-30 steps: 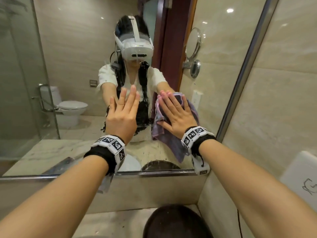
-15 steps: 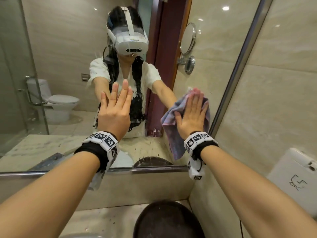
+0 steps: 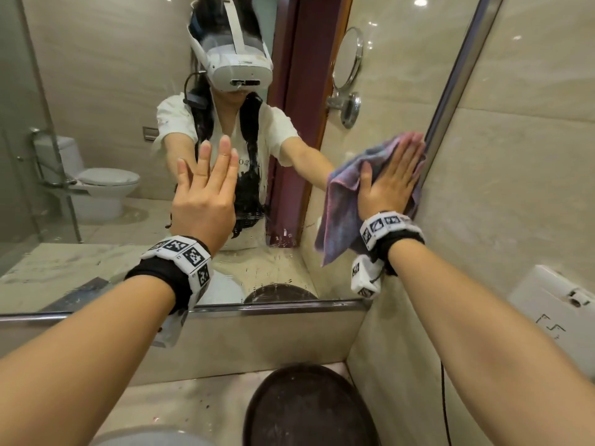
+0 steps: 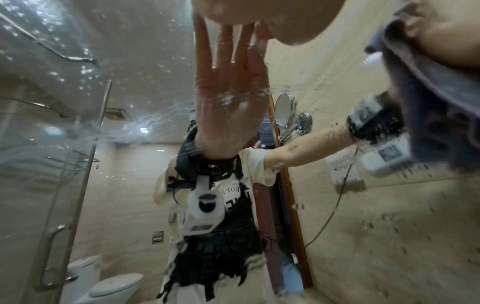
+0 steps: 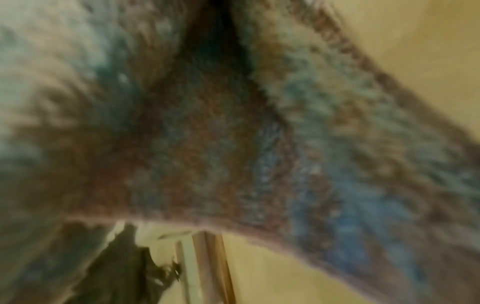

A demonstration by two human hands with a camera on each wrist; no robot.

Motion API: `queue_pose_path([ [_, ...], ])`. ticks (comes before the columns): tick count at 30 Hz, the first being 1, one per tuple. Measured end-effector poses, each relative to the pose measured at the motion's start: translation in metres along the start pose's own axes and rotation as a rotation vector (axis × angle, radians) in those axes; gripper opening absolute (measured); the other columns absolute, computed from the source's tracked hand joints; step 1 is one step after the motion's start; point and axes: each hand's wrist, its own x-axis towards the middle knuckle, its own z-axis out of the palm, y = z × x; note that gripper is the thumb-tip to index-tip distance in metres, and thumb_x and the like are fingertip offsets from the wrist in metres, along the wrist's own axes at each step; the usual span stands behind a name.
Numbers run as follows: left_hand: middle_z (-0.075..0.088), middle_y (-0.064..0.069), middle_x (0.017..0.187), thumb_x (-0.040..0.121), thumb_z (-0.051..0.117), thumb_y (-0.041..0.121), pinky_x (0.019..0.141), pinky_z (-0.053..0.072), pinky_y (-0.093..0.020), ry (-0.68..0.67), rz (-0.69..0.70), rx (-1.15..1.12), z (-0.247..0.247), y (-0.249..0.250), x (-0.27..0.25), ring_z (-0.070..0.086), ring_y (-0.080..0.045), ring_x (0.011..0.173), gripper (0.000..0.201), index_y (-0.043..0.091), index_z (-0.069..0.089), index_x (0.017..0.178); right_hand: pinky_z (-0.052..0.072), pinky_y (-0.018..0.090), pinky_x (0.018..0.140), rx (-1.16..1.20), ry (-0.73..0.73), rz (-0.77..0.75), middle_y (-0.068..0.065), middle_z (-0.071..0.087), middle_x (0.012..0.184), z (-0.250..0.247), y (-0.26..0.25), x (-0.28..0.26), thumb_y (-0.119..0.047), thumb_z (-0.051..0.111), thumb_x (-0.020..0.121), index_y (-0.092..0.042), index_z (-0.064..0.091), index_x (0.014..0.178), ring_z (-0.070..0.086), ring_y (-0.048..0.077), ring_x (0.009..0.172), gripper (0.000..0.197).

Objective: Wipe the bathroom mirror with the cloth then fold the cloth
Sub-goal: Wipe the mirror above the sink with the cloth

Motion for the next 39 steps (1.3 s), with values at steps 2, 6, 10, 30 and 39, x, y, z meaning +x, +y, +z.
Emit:
queue_pose_path([
  [2, 0.039, -0.014, 0.146, 0.083, 0.049, -0.003, 0.105, 0.033, -0.057, 0.003, -0.003, 0.005, 0.001, 0.001, 0.000, 0.037, -0.037, 0.134, 0.057, 0.005, 0.040, 0.139, 0.003, 0.046, 0.119, -0.005, -0.073, 0.012, 0.022, 0.003, 0.155, 0.013, 0.008, -0.026, -0.055, 0.015, 0.089, 0.003, 0.000, 0.146, 0.002, 0.034, 0.145, 0.083],
  [6, 0.038, -0.015, 0.146, 0.083, 0.049, -0.003, 0.105, 0.031, -0.057, 0.005, 0.007, 0.001, 0.003, 0.001, -0.001, 0.037, -0.037, 0.134, 0.059, 0.005, 0.037, 0.140, 0.001, 0.050, 0.116, -0.058, -0.211, -0.007, 0.026, 0.003, 0.153, 0.039, -0.003, -0.083, -0.059, 0.007, 0.089, 0.005, -0.007, 0.143, 0.000, 0.036, 0.143, 0.085],
  [10, 0.041, -0.015, 0.145, 0.085, 0.049, -0.003, 0.104, 0.034, -0.057, 0.030, 0.035, 0.008, 0.005, -0.001, -0.002, 0.039, -0.037, 0.133, 0.056, 0.005, 0.038, 0.139, -0.027, 0.043, 0.108, -0.051, -0.223, -0.281, 0.014, -0.025, 0.150, 0.043, -0.042, -0.086, -0.061, 0.016, 0.088, -0.005, -0.030, 0.136, -0.026, 0.027, 0.137, 0.087],
  [30, 0.044, -0.014, 0.143, 0.085, 0.058, 0.003, 0.102, 0.040, -0.055, 0.088, 0.099, 0.080, 0.015, -0.008, -0.005, 0.042, -0.035, 0.131, 0.058, 0.006, 0.039, 0.140, 0.006, 0.055, 0.114, 0.038, -0.187, 0.110, 0.031, 0.017, 0.150, 0.074, -0.007, -0.127, -0.050, 0.026, 0.088, 0.008, -0.001, 0.142, 0.015, 0.043, 0.140, 0.083],
  [39, 0.044, -0.015, 0.143, 0.085, 0.058, 0.003, 0.101, 0.041, -0.056, 0.070, 0.092, 0.067, 0.014, -0.007, -0.005, 0.042, -0.036, 0.131, 0.058, 0.006, 0.039, 0.140, -0.015, 0.046, 0.112, -0.046, -0.067, -0.271, 0.022, 0.015, 0.153, 0.044, 0.027, -0.063, -0.062, 0.032, 0.081, -0.005, -0.001, 0.146, 0.005, 0.029, 0.142, 0.092],
])
